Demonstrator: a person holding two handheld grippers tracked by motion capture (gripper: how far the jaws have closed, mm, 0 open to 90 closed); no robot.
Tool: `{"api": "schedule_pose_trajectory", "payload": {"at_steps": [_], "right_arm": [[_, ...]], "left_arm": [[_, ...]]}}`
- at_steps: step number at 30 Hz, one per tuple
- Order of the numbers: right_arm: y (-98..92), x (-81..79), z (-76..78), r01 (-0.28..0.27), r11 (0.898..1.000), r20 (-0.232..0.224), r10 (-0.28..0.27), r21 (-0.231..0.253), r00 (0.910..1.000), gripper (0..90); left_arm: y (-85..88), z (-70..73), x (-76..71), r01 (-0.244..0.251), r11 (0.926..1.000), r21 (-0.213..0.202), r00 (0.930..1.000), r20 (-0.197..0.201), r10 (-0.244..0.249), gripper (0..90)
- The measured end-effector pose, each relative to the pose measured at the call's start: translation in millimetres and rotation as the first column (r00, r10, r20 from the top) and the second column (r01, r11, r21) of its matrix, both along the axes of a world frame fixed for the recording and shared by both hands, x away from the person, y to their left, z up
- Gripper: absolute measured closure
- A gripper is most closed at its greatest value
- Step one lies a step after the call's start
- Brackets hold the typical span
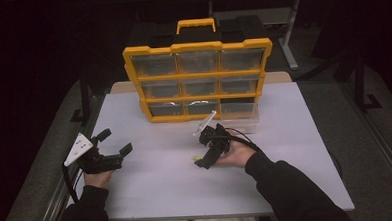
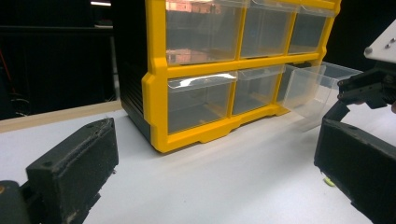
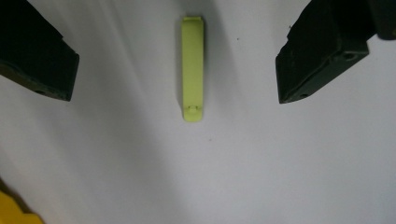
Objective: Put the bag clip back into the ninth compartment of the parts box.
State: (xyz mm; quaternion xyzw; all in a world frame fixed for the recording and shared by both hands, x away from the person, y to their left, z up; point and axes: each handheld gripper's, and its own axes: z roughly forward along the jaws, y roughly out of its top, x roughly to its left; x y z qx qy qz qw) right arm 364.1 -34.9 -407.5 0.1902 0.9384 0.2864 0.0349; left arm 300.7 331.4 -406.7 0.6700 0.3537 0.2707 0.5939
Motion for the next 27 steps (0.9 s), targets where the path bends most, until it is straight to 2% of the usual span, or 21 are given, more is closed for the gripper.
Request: {"api": "schedule_pose_trajectory", "payload": {"at_steps": [7,12,13,15,22,27], "right_arm": [[6.4,0.9,-7.5,-0.010,0.999,-0.015,0.009,-0.032,0.9998,1.2],[7.4,2.4,-10.2,-0.021,0.999,-0.035,0.020,-0.046,0.9992,14.0],[7.7,2.4,-10.6,-0.022,0.999,-0.039,0.020,-0.048,0.9991,14.1],[8.6,1.9,-11.9,-0.019,0.998,-0.030,0.017,-0.068,0.9994,19.3],[9.4,0.6,-12.3,-0.036,0.996,-0.023,0.034,-0.079,0.9992,41.5],[11.6,-0.7,-14.9,-0.022,0.994,-0.015,0.021,-0.105,0.9997,51.6]], "left_arm": [[0.0,0.0,0.0,0.000,1.0000,0.000,1.0000,0.000,0.000,0.0],[0.0,0.1,0.0,0.000,1.0000,-0.001,1.0000,0.002,0.000,0.0],[-0.1,0.0,0.0,0.000,1.0000,0.000,1.0000,0.002,0.000,0.0],[-0.1,0.1,-0.1,0.000,1.0000,0.000,1.0000,0.002,0.000,0.0],[-0.3,-0.3,0.2,0.002,1.0000,0.005,1.0000,0.003,-0.002,0.0],[0.2,-0.1,-0.1,0.001,1.0000,0.001,1.0000,0.002,-0.001,0.0]]}}
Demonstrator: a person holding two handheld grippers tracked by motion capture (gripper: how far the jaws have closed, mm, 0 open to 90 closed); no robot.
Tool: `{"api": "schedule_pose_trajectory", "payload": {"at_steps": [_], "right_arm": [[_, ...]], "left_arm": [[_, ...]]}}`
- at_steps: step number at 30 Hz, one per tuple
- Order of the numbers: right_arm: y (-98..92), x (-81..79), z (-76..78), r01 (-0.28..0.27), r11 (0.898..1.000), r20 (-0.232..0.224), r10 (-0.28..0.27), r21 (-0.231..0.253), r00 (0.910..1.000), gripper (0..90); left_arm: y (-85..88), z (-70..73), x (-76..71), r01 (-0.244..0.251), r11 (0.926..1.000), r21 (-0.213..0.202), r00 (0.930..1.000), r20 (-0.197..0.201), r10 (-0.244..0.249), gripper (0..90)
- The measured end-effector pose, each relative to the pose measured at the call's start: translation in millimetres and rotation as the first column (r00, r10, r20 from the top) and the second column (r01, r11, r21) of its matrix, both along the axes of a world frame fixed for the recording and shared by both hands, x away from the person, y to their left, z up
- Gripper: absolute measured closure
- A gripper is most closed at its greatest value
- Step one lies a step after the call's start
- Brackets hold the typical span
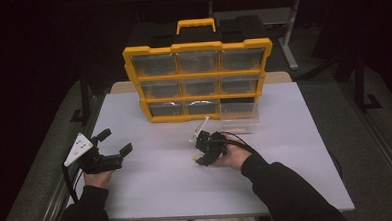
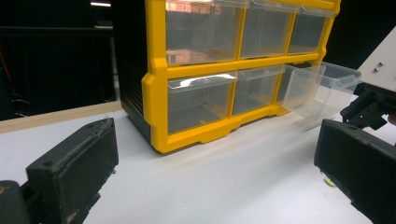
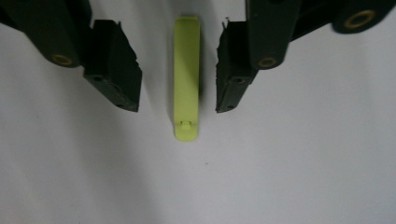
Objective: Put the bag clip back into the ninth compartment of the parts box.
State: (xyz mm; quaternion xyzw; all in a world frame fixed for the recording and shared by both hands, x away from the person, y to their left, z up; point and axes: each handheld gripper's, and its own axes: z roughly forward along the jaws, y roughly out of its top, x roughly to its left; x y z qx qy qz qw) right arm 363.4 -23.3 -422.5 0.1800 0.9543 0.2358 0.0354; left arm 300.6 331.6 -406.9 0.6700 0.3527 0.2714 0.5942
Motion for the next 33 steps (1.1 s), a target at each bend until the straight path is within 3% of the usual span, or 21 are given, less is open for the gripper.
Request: {"api": "schedule_pose_trajectory", "payload": {"at_steps": [5,9,17,26,33], "right_arm": [[1.6,0.2,-3.1,0.002,1.000,-0.019,-0.002,-0.025,0.9998,62.9],[0.4,0.7,-1.8,0.012,1.000,-0.025,-0.013,-0.017,0.9996,76.0],[-5.2,1.8,0.3,0.027,1.000,-0.032,-0.027,-0.011,0.9991,76.8],[-16.4,1.2,16.0,0.030,0.997,-0.013,-0.029,0.077,0.9995,76.8],[-32.4,1.5,33.5,0.058,0.982,-0.005,-0.058,0.177,0.9983,76.7]], "left_arm": [[-0.3,-0.5,0.5,0.001,1.0000,-0.001,1.0000,-0.003,-0.001,0.0],[-0.2,-0.3,0.5,0.001,1.0000,-0.001,1.0000,-0.004,-0.001,0.0],[-0.1,-0.5,0.4,0.001,1.0000,-0.002,1.0000,-0.004,-0.001,0.0],[0.2,-0.8,1.0,0.003,1.0000,-0.003,1.0000,-0.003,-0.003,0.0],[0.0,-0.8,1.0,0.004,1.0000,-0.001,1.0000,-0.003,-0.004,0.0]]}}
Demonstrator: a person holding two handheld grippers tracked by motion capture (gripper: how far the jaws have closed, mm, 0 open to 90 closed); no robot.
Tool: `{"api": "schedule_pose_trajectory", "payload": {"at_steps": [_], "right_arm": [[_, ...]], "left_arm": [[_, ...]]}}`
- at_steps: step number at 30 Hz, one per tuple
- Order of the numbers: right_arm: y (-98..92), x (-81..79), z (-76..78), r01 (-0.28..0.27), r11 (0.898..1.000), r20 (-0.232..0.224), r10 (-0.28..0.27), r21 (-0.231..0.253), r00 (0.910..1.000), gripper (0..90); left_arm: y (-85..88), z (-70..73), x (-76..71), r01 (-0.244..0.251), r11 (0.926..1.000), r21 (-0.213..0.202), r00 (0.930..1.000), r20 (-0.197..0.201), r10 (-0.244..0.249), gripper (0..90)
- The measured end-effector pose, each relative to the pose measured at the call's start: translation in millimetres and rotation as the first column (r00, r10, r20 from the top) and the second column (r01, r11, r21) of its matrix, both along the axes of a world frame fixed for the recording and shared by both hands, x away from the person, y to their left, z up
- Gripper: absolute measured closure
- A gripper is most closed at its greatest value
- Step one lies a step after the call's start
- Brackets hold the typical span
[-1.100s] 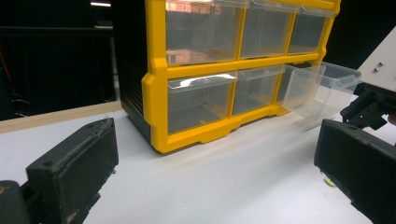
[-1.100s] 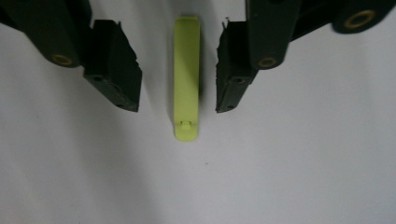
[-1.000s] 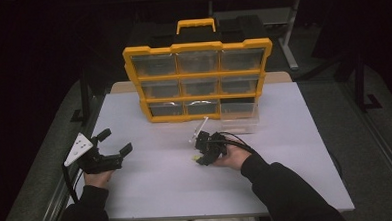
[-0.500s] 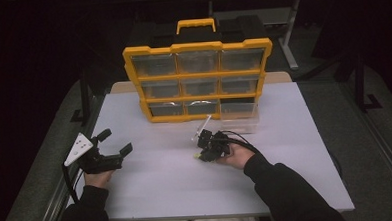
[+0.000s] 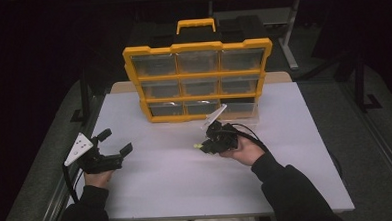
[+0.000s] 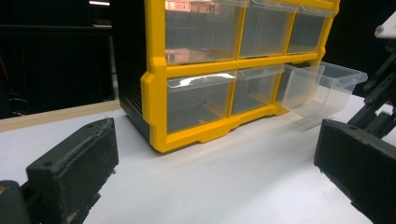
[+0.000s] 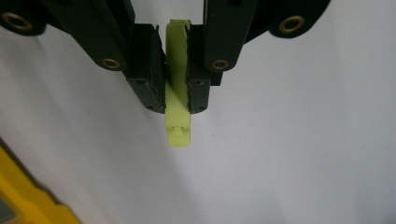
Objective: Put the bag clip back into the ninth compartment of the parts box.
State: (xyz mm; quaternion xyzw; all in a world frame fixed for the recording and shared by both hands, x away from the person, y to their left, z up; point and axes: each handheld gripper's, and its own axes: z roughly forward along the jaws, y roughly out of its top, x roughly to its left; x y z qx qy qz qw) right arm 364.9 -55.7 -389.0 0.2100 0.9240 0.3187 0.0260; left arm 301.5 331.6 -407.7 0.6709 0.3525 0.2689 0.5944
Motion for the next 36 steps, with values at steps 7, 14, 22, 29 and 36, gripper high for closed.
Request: {"api": "schedule_pose_trajectory", "payload": {"at_steps": [7,14,22,29,36], "right_arm": [[-8.5,-1.7,9.1,0.015,0.999,0.010,-0.016,0.036,0.9998,76.7],[-16.7,-2.3,18.7,0.024,0.998,0.034,-0.026,0.066,0.9991,76.7],[-25.4,-2.0,34.0,0.041,0.994,0.055,-0.047,0.104,0.9974,76.6],[-35.0,-1.8,42.4,0.057,0.987,0.077,-0.069,0.147,0.9946,76.5],[-46.7,-0.3,53.8,0.090,0.978,0.098,-0.110,0.188,0.9891,76.5]], "left_arm": [[0.2,-0.1,-0.1,0.000,1.0000,0.000,1.0000,0.000,0.000,0.0],[0.4,-0.1,0.0,0.001,1.0000,0.000,1.0000,-0.001,-0.001,0.0],[0.3,-0.5,0.2,-0.001,1.0000,-0.001,1.0000,-0.003,0.001,0.0],[0.3,-0.5,0.3,-0.001,1.0000,-0.001,1.0000,-0.002,0.001,0.0],[0.2,-0.7,0.4,-0.004,1.0000,-0.002,1.0000,-0.002,0.004,0.0]]}}
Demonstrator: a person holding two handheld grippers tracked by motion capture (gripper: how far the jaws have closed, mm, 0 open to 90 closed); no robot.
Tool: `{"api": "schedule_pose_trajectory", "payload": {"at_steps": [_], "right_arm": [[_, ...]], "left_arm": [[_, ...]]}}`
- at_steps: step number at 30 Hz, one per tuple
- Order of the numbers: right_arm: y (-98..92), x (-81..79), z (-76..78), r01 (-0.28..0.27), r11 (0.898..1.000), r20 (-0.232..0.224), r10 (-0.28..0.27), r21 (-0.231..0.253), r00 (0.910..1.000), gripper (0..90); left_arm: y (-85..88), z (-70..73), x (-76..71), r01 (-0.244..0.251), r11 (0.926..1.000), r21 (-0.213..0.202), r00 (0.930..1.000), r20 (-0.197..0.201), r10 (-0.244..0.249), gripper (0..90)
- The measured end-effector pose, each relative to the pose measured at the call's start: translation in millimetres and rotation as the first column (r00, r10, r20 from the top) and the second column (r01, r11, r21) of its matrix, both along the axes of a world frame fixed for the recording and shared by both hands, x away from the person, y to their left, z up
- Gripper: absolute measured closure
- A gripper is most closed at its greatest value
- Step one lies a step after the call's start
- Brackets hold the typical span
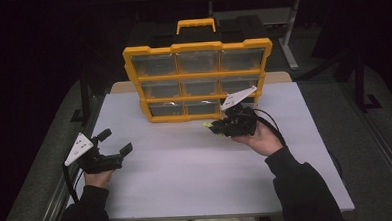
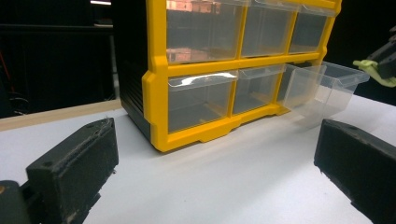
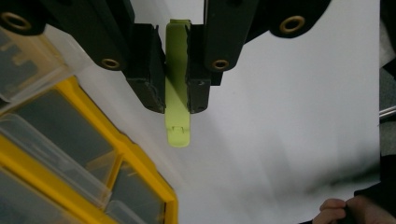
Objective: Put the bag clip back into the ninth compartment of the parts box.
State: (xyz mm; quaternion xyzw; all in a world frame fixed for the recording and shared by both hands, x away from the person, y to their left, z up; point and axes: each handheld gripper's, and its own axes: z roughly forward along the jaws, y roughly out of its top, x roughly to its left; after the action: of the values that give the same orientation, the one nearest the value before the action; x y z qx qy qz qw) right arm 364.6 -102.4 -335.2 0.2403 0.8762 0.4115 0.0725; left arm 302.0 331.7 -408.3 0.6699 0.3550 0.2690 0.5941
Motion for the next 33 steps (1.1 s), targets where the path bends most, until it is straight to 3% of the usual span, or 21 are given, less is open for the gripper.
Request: {"api": "schedule_pose_trajectory", "payload": {"at_steps": [14,22,33], "right_arm": [[-30.6,8.5,11.7,0.091,0.992,0.023,-0.093,0.087,0.9954,76.3],[-41.6,10.1,16.1,0.127,0.986,0.036,-0.132,0.107,0.9906,76.4],[-52.1,17.1,13.8,0.226,0.969,0.051,-0.232,0.094,0.9714,76.3]], "left_arm": [[0.3,0.0,0.2,-0.001,1.0000,-0.004,1.0000,0.000,0.001,0.0],[0.5,0.1,0.2,-0.003,1.0000,-0.003,1.0000,0.002,0.003,0.0],[0.9,0.2,0.4,-0.006,1.0000,-0.002,1.0000,0.002,0.006,0.0]]}}
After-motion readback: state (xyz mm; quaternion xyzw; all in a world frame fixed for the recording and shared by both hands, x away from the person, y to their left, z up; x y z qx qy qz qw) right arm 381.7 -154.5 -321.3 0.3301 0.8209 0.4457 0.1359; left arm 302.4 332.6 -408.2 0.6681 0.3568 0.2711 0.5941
